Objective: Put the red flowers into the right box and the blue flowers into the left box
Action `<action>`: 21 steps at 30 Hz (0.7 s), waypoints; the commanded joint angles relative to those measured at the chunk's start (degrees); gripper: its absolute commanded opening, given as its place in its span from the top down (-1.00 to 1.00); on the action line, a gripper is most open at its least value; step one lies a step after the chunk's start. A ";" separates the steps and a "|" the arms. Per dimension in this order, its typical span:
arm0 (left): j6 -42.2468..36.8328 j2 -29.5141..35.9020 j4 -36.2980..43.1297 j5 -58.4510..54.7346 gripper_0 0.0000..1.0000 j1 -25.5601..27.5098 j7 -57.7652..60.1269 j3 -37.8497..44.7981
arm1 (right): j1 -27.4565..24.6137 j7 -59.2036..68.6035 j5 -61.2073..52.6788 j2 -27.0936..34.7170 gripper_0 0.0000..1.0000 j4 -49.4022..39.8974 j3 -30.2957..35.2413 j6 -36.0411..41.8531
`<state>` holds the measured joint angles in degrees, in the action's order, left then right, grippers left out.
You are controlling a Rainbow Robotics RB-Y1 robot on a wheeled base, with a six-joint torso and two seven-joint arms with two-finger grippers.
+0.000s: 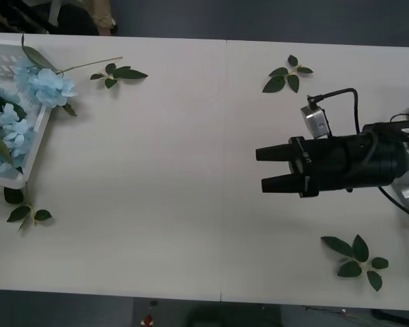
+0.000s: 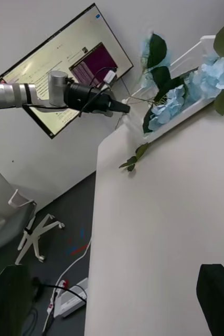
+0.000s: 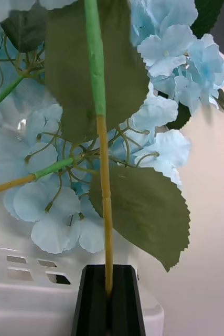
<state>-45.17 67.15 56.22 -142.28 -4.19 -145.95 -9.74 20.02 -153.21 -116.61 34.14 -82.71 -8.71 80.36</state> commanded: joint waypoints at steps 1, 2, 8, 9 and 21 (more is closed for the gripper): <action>0.44 0.52 0.20 -0.72 0.48 -0.21 1.64 0.51 | 0.81 -1.79 2.00 -2.85 -0.85 -0.17 0.54 0.58; 0.61 0.52 0.20 -0.72 -0.03 -0.21 1.64 0.60 | 0.81 -1.79 2.61 -3.46 -0.85 -0.26 0.54 0.58; 0.87 0.52 0.29 -1.34 -1.00 -0.38 1.55 0.60 | 0.81 -1.79 3.49 -6.98 -0.85 -0.26 0.54 0.67; 0.79 0.52 0.56 -1.60 -1.00 -0.47 1.46 0.60 | 0.81 -1.79 3.76 -7.24 -0.85 -0.26 0.54 0.76; -9.58 0.87 7.59 -7.31 -1.00 -0.21 -6.54 12.99 | 0.81 -1.79 4.28 -8.65 -0.85 -0.26 1.33 -0.03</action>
<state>-51.49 67.15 61.58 -151.41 -4.18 -146.14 -4.10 20.02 -153.21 -112.13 26.15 -82.17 -8.63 80.80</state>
